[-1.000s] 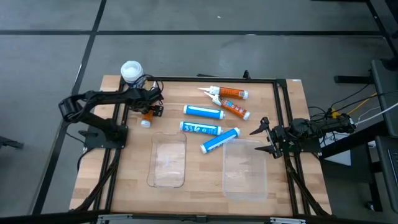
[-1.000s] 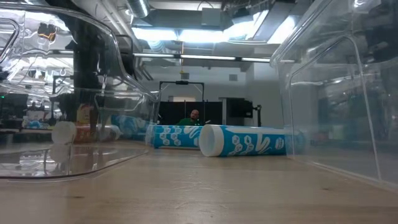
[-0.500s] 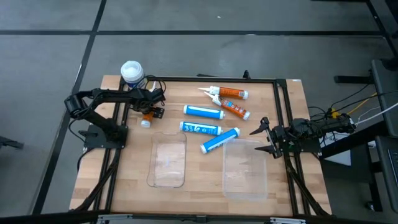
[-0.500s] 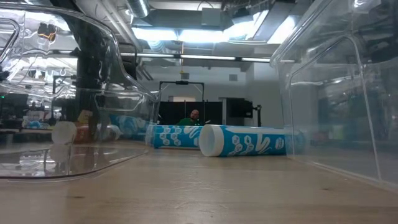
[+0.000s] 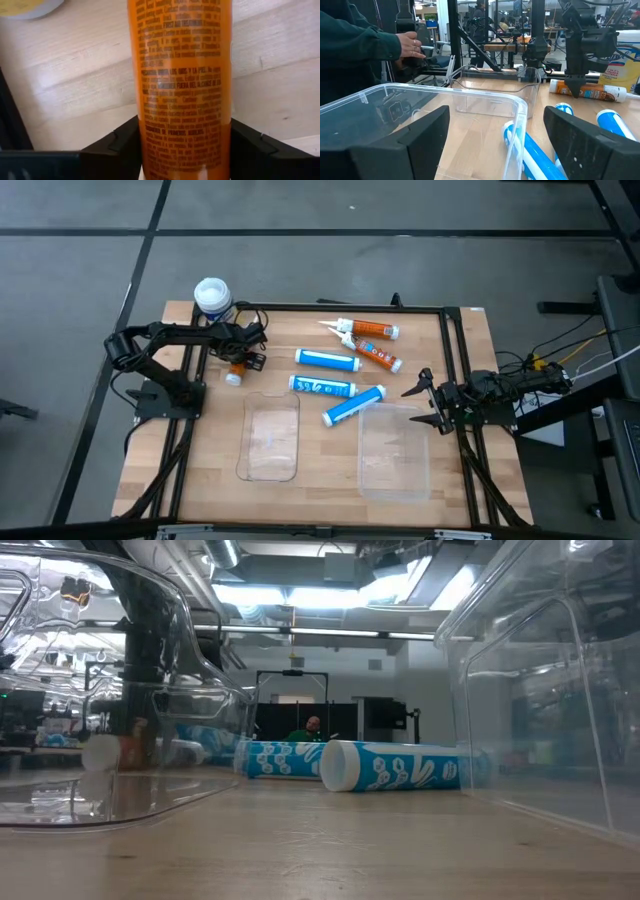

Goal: Pick & place silicon tubes, Sealant and Lysol wipes
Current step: Put the left orange sealant into the left transparent bin

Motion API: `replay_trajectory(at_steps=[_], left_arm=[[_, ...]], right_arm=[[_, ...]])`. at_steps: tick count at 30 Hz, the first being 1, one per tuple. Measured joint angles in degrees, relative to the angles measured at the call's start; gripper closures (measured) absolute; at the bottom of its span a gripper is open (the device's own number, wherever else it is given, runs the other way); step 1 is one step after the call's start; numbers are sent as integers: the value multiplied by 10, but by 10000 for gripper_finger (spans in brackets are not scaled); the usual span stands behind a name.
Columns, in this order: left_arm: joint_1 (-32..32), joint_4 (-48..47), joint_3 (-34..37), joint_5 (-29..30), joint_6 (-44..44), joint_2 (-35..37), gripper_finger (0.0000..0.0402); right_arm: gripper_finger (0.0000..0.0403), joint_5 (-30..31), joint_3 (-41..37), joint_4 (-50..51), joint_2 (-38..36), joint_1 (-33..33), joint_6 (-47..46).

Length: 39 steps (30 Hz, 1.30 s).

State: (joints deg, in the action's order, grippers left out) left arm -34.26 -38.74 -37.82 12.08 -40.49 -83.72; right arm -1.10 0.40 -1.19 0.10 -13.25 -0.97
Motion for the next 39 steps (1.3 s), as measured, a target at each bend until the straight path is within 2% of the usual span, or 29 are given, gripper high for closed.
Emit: replay_trajectory(at_steps=[19,39], left_arm=[[35,0,3,-4,23,24,197],[54,47,2,20,14,108,200]], right_arm=[[80,0,0,0,0,0,0],[80,0,0,0,0,0,0]])
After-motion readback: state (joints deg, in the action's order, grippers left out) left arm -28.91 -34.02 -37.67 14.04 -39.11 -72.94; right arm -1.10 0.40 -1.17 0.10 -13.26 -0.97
